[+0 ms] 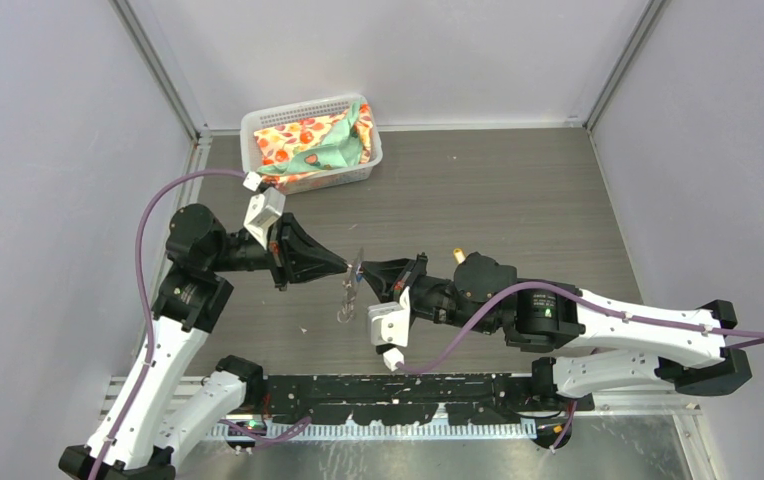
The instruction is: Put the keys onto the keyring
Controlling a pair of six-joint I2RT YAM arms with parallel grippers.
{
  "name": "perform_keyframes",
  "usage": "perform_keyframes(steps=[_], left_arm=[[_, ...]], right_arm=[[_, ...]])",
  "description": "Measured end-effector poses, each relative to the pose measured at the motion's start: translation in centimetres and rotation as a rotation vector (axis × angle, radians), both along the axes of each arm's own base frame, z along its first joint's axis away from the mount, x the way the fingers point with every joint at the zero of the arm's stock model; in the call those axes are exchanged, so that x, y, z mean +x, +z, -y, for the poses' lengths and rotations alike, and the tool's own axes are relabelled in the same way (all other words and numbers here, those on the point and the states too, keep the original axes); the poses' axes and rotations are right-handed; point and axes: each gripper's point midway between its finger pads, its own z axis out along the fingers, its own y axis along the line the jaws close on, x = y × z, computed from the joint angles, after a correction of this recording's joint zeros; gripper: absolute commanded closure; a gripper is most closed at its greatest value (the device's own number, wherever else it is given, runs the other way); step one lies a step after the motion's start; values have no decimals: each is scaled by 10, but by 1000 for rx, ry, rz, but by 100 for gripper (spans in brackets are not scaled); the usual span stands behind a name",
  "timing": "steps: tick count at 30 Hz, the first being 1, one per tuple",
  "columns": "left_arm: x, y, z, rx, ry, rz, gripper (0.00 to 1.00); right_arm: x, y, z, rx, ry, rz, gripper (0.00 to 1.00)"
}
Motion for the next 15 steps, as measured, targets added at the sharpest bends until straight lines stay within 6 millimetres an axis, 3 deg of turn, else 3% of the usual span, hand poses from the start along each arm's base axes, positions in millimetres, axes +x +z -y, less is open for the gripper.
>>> perform_keyframes(steps=[15], left_arm=[[1, -16, -2, 42, 3, 21, 100]], right_arm=[[-1, -6, 0, -29, 4, -5, 99]])
